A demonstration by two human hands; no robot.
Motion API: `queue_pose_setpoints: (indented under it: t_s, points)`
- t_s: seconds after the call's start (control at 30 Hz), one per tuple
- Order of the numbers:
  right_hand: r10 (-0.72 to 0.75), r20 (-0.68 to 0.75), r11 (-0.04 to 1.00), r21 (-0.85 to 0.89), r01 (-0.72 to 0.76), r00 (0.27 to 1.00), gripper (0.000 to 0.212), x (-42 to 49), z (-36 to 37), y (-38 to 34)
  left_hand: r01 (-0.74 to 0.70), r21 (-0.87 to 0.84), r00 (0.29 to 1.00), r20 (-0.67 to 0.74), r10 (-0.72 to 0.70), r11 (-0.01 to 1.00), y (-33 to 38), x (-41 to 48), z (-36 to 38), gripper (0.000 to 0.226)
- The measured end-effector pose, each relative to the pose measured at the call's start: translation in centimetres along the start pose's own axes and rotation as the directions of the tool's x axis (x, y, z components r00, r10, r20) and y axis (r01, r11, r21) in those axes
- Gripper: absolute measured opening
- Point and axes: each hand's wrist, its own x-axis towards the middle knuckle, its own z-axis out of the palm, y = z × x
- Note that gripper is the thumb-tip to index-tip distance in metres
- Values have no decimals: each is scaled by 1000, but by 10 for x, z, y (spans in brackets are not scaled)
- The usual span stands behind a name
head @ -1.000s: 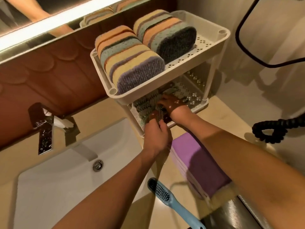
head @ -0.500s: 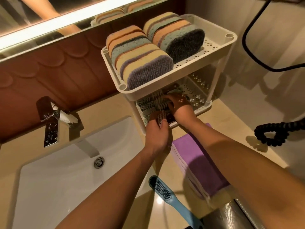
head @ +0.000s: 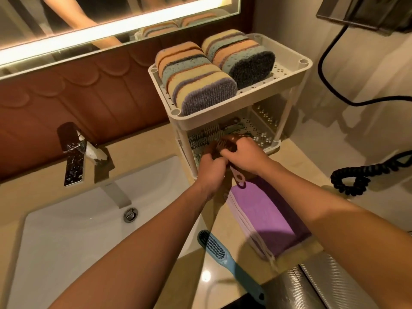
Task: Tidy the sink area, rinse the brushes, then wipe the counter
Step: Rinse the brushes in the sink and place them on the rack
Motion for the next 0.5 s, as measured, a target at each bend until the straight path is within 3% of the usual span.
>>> queue_pose_setpoints:
  t_s: [0.17, 0.27, 0.4, 0.5]
  points:
    - [-26, 42, 999, -21, 27, 999, 49, 8, -2, 0, 4, 102, 1000, -14, -3, 995, 5, -3, -5, 30]
    - [7, 51, 991, -131, 0, 999, 33, 14, 0, 3, -92, 284, 994, -27, 104, 954, -2, -2, -10, 27]
    - [52, 54, 966, -255, -37, 997, 36, 20, 5, 9, -100, 398, 988, -66, 137, 912, -14, 1, -10, 19]
    - [118, 77, 953, -288, -91, 990, 36, 30, 19, 21, -116, 471, 991, -2, 132, 874, -24, 2, -10, 29]
